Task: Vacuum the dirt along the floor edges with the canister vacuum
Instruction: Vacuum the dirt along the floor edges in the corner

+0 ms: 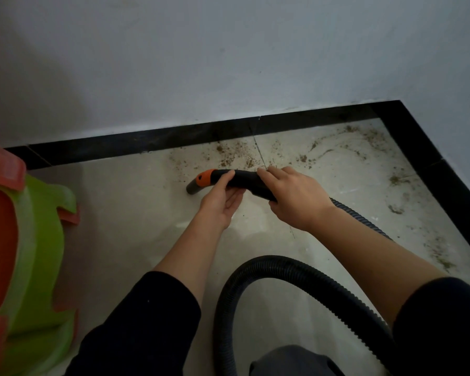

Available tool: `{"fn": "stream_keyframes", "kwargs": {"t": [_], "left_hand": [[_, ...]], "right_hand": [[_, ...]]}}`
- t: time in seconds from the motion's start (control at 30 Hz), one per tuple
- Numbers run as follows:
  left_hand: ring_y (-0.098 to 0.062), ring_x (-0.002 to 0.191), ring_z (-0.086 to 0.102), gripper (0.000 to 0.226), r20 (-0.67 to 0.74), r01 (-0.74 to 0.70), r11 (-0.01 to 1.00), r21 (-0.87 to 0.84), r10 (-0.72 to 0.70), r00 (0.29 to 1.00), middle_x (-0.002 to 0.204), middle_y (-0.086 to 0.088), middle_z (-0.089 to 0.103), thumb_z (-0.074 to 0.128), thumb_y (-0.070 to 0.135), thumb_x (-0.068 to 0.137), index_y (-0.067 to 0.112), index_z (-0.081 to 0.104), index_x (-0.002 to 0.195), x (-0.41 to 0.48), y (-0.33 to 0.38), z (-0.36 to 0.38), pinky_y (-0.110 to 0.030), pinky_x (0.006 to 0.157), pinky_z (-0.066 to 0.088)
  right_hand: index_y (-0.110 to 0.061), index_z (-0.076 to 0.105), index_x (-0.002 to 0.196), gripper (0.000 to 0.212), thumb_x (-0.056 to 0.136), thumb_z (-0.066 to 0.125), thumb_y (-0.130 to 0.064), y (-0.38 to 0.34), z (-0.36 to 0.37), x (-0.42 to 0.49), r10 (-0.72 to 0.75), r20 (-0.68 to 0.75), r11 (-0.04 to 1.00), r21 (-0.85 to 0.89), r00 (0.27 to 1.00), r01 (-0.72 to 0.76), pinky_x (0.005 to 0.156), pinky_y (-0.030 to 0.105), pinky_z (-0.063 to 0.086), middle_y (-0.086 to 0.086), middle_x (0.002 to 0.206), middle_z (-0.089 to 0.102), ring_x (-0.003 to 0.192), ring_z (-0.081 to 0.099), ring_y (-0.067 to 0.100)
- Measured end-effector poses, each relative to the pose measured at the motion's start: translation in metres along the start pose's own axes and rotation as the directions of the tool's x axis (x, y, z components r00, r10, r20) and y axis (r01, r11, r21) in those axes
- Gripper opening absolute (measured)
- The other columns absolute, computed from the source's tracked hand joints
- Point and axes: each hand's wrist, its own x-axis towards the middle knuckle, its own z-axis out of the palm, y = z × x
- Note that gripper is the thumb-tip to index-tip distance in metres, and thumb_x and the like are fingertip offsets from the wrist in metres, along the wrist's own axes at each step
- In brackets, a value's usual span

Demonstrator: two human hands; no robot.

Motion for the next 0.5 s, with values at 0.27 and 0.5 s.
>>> {"fn": "stream_keyframes", "kwargs": {"t": [0.27, 0.5], "left_hand": [[-0.017, 0.088, 0.068, 0.022, 0.007, 0.014, 1.0, 0.018, -0.014, 1.0, 0.095, -0.012, 0.07, 0.069, 0.022, 0.09, 0.007, 0.061, 0.104, 0.0047, -0.0015, 0.0046, -0.026, 0.086, 0.051], [-0.017, 0.09, 0.067, 0.02, 0.007, 0.007, 1.0, 0.025, -0.007, 1.0, 0.095, -0.012, 0.07, 0.068, 0.022, 0.09, 0.009, 0.061, 0.103, 0.0068, 0.0028, 0.0055, -0.029, 0.095, 0.051]], "right_hand": [[-0.015, 0.028, 0.146, 0.062, 0.091, 0.055, -0.019, 0.0039, 0.0011, 0.0, 0.016, 0.008, 1.0, 0.008, 1.0, -0.016, 0.087, 0.033, 0.048, 0.003, 0.134, 0.049, 0.113, 0.049, 0.023], [-0.015, 0.031, 0.145, 0.06, 0.09, 0.055, -0.018, 0.002, 0.0035, 0.0048, 0.033, 0.004, 0.999, 0.018, 0.999, -0.033, 0.084, 0.034, 0.048, 0.004, 0.13, 0.052, 0.109, 0.051, 0.024]]}}
